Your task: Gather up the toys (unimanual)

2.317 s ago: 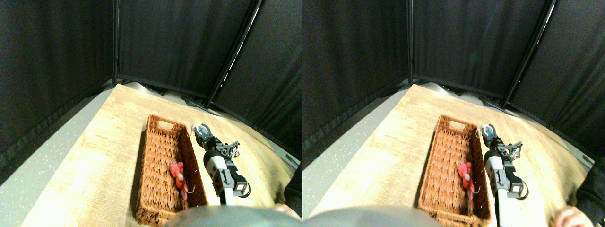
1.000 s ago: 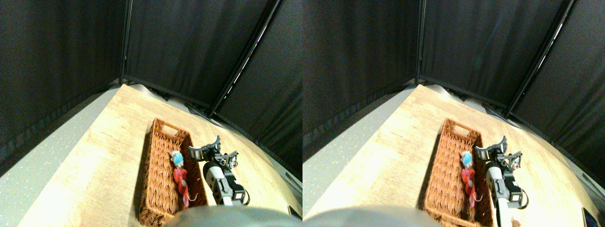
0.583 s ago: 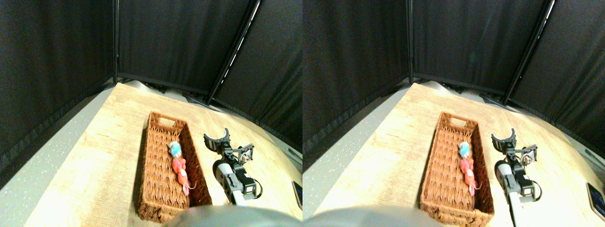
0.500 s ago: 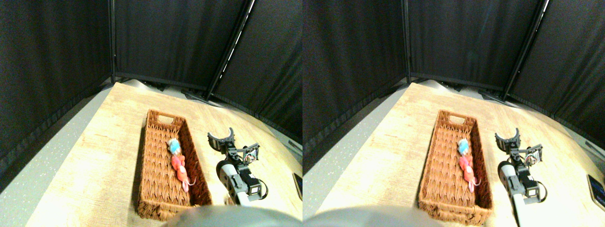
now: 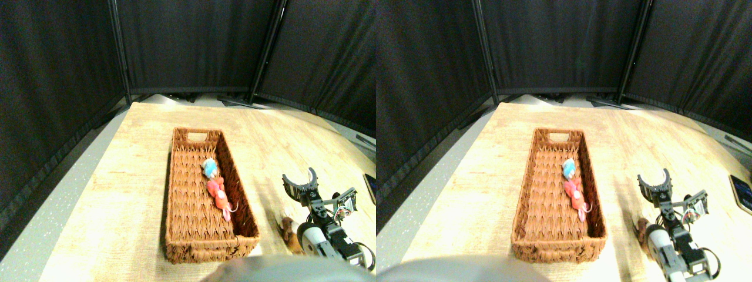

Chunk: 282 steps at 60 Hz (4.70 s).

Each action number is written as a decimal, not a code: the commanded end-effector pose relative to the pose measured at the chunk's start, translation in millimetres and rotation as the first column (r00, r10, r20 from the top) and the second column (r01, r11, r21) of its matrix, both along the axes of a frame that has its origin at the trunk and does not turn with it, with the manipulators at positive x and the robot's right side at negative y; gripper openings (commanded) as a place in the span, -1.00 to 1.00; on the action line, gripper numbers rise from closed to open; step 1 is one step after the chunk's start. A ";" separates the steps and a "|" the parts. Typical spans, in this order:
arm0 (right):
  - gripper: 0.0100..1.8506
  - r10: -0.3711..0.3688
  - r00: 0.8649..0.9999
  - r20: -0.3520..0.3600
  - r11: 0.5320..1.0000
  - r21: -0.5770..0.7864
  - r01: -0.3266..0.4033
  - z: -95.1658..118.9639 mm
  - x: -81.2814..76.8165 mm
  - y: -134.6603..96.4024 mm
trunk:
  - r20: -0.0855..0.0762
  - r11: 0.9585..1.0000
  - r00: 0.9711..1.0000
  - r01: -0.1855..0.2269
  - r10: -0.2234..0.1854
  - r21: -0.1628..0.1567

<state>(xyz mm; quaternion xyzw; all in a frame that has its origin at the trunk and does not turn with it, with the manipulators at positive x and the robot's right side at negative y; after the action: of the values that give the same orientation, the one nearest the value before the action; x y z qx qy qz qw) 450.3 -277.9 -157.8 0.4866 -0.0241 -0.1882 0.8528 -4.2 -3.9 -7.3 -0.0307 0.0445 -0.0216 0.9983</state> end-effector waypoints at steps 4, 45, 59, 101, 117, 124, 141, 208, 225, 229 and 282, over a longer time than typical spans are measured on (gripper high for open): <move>-0.35 -0.020 0.999 0.042 0.995 0.096 0.016 -2.1 -17.6 3.0 | -0.023 1.000 1.000 0.014 -0.014 0.002; -0.02 -0.059 0.998 -0.011 0.966 0.253 0.060 -32.0 -72.5 11.9 | -0.038 0.999 0.998 0.044 -0.044 0.010; -0.04 -0.041 0.997 -0.058 0.928 0.369 0.059 -49.4 -71.0 16.5 | -0.034 1.000 0.999 0.027 -0.027 -0.007; -0.87 -0.162 0.978 -0.132 0.926 0.323 0.197 -92.2 -48.3 -15.3 | -0.033 1.000 0.999 0.010 -0.011 -0.015; -0.95 -0.205 0.974 -0.098 0.949 0.223 0.222 -73.4 -41.7 -9.5 | -0.028 1.000 1.000 0.005 -0.006 -0.020; -0.95 -0.150 0.987 -0.066 0.963 0.216 0.161 -61.2 -36.3 -4.9 | -0.026 1.000 1.000 -0.001 0.000 -0.026; -0.95 0.061 0.998 -0.001 0.988 0.142 -0.060 -20.9 -10.5 27.2 | -0.005 0.998 1.000 -0.031 0.031 -0.060; -0.93 0.463 0.885 -0.059 0.885 0.091 -0.457 44.3 38.5 151.2 | 0.042 0.953 0.979 -0.184 0.200 -0.242; -0.95 0.508 0.858 -0.068 0.857 0.134 -0.497 40.6 35.8 174.5 | 0.042 0.940 0.973 -0.210 0.229 -0.270; -0.95 0.531 0.845 -0.069 0.844 0.134 -0.519 37.7 36.1 176.8 | 0.041 0.939 0.972 -0.212 0.231 -0.271; 0.10 0.389 0.921 -0.026 0.921 0.025 -0.388 37.4 46.6 121.1 | 0.031 0.963 0.982 -0.176 0.186 -0.205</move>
<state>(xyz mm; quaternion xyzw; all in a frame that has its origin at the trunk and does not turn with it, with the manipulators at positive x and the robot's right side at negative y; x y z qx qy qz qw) 489.2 -149.9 -132.7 0.4874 0.1392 -0.0340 0.8613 -1.0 -1.5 -1.2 -0.1408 0.0076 0.0651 0.9879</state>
